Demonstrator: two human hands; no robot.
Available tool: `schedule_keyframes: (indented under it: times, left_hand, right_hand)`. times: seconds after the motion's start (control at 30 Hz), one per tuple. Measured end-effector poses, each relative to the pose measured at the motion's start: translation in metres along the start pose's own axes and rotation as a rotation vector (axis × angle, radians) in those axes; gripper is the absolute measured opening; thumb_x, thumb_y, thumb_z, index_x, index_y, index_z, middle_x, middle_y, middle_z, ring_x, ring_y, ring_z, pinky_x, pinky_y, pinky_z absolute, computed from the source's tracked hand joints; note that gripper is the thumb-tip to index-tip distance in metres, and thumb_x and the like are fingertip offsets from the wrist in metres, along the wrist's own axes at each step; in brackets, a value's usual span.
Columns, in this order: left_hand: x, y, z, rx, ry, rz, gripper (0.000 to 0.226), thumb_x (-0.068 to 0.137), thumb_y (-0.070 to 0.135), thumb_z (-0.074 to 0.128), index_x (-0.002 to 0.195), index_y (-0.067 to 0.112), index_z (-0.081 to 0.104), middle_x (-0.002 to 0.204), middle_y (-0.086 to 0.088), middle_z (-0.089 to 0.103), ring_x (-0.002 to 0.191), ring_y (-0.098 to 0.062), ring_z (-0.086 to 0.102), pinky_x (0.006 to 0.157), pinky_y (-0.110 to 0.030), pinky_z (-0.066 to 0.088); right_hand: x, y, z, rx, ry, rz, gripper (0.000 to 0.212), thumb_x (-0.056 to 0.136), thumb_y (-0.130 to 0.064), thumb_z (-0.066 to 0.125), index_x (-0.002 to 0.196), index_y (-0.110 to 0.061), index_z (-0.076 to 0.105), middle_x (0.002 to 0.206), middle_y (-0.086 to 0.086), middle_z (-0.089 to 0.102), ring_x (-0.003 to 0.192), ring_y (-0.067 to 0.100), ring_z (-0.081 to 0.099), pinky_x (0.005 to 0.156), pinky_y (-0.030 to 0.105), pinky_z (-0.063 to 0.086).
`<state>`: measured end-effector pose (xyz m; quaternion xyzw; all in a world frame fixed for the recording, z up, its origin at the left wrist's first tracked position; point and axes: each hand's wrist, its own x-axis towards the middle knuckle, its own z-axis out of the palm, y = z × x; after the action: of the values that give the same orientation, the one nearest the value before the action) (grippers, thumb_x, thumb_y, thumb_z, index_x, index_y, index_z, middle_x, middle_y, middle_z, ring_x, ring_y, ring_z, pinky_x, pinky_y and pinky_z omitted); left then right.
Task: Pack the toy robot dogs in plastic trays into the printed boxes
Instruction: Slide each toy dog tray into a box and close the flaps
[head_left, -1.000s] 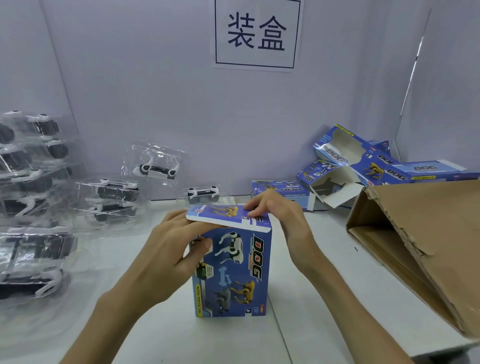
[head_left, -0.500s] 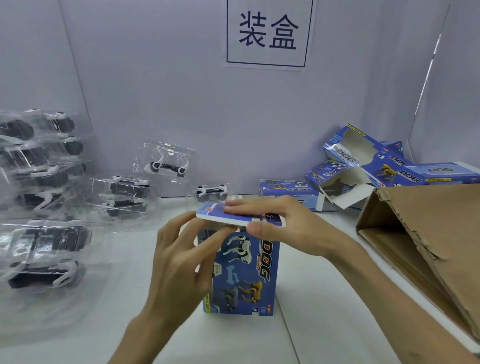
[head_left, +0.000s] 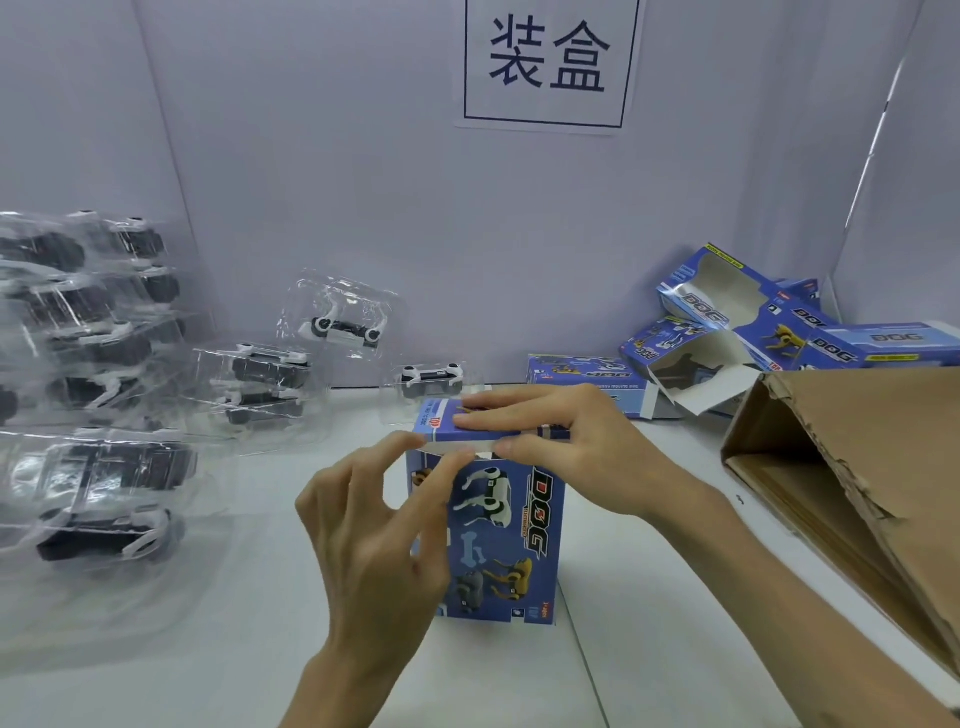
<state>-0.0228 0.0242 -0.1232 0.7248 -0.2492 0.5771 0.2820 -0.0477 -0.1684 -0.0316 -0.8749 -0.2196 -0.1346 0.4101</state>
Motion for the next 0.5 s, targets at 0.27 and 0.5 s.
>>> schedule_keyframes:
  times: [0.27,0.5]
  left_hand:
    - [0.004,0.000,-0.003,-0.179,-0.075,-0.028,0.031,0.105,0.029,0.047,0.116,0.019,0.075,0.123,-0.005,0.054,0.112,-0.024,0.048,0.097,-0.022,0.036]
    - [0.015,-0.009,-0.002,-0.193,-0.094,0.053,0.025,0.095,0.015,0.058,0.111,0.020,0.076,0.124,-0.003,0.062,0.115,-0.023,0.051,0.093,-0.036,0.039]
  right_hand:
    - [-0.005,-0.010,-0.001,-0.231,-0.082,-0.009,0.038,0.093,-0.048,0.043,0.126,-0.060,0.055,0.143,-0.036,0.046,0.135,-0.011,0.037,0.108,0.033,0.044]
    - [-0.006,-0.026,-0.003,-0.413,-0.196,0.018,0.054,0.092,-0.034,0.035,0.142,-0.053,0.045,0.153,-0.031,0.035,0.141,-0.002,0.032,0.116,0.040,0.033]
